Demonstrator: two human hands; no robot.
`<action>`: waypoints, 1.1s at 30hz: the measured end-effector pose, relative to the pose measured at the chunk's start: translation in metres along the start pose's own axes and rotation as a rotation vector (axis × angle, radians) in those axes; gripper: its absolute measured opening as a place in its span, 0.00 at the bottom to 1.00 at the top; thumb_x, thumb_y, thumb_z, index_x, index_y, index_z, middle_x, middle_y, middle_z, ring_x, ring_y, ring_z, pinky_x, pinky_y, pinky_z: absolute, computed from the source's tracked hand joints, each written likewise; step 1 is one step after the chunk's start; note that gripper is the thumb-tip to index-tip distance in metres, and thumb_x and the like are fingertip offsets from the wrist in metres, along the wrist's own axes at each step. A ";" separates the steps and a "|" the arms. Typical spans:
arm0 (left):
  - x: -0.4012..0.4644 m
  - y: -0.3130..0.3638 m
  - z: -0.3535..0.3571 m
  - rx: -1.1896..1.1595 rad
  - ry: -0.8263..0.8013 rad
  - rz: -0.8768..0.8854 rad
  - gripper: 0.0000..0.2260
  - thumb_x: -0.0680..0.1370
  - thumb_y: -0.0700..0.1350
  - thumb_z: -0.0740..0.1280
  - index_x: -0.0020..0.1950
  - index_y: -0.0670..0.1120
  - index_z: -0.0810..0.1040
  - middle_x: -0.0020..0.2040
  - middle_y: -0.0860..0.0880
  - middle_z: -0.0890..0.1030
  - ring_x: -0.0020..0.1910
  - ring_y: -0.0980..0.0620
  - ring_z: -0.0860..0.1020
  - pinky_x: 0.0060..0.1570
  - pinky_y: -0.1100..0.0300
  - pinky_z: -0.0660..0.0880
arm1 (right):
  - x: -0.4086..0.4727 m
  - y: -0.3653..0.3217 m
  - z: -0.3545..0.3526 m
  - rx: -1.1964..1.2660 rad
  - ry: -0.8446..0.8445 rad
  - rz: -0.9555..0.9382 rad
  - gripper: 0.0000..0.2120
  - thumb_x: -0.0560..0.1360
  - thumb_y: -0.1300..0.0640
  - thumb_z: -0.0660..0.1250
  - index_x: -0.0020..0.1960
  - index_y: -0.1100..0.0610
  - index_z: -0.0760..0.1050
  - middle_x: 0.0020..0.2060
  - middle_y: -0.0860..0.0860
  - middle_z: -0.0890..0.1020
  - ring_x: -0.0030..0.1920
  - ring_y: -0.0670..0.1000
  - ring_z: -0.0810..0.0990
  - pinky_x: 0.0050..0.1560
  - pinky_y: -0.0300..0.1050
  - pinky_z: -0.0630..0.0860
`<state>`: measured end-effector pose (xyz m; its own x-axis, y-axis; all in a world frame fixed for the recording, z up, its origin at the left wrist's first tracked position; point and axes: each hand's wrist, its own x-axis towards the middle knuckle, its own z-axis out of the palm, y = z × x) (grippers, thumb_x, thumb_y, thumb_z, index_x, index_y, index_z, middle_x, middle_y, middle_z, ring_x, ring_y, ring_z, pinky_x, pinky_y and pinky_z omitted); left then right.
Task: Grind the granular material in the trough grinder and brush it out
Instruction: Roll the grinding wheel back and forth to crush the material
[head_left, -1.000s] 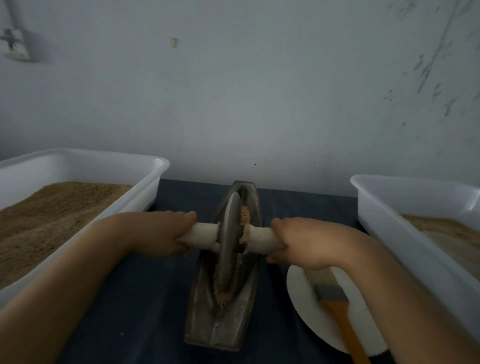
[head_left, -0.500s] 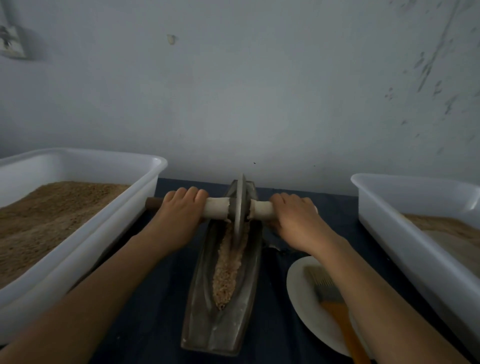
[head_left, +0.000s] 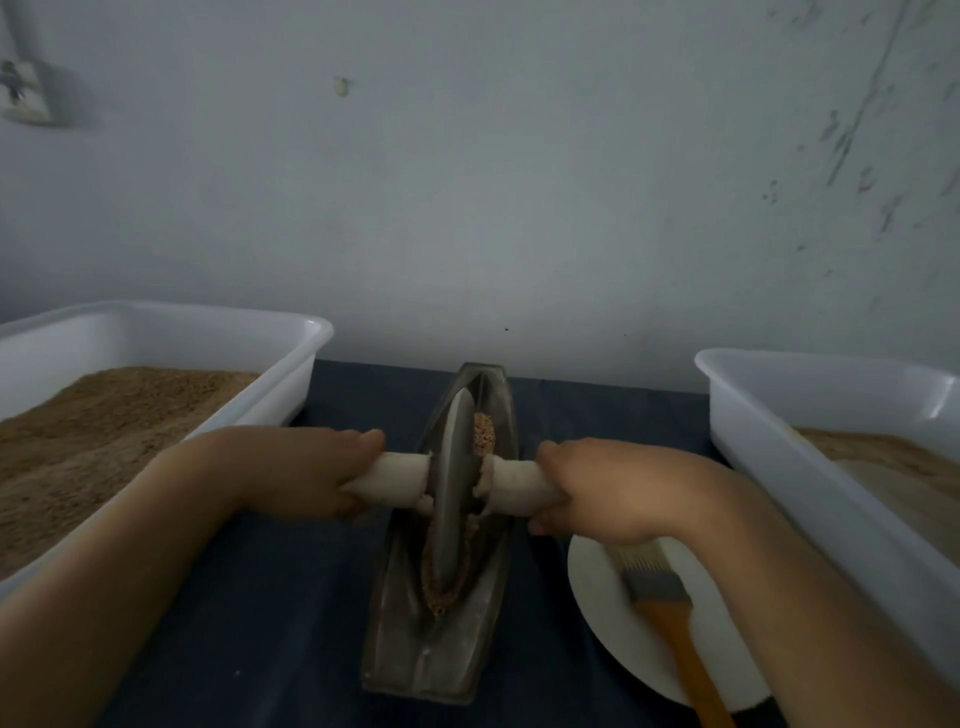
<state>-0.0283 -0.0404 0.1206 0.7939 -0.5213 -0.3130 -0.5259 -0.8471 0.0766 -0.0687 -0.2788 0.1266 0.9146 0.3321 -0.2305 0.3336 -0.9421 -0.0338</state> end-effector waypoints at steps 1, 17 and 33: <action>0.001 0.001 0.000 -0.007 0.006 -0.001 0.11 0.79 0.50 0.63 0.48 0.57 0.58 0.45 0.59 0.68 0.47 0.59 0.70 0.49 0.65 0.66 | 0.002 0.001 0.001 0.003 0.002 0.007 0.21 0.78 0.47 0.62 0.63 0.60 0.64 0.41 0.48 0.69 0.40 0.46 0.68 0.30 0.36 0.59; 0.065 -0.008 0.032 0.236 0.740 -0.129 0.15 0.79 0.50 0.61 0.63 0.49 0.65 0.60 0.50 0.70 0.57 0.51 0.70 0.58 0.58 0.65 | 0.057 0.031 0.032 -0.229 0.609 0.095 0.12 0.76 0.57 0.60 0.59 0.56 0.67 0.54 0.52 0.74 0.53 0.54 0.71 0.46 0.46 0.59; 0.007 0.002 -0.001 -0.023 0.027 -0.019 0.12 0.79 0.48 0.63 0.54 0.53 0.60 0.47 0.57 0.69 0.46 0.60 0.70 0.48 0.65 0.67 | 0.008 0.004 -0.002 0.022 -0.025 0.011 0.17 0.77 0.47 0.63 0.58 0.58 0.66 0.38 0.46 0.67 0.37 0.44 0.67 0.32 0.37 0.62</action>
<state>-0.0241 -0.0460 0.1194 0.8120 -0.5072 -0.2888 -0.5036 -0.8590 0.0923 -0.0591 -0.2801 0.1265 0.9120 0.3211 -0.2553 0.3185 -0.9465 -0.0527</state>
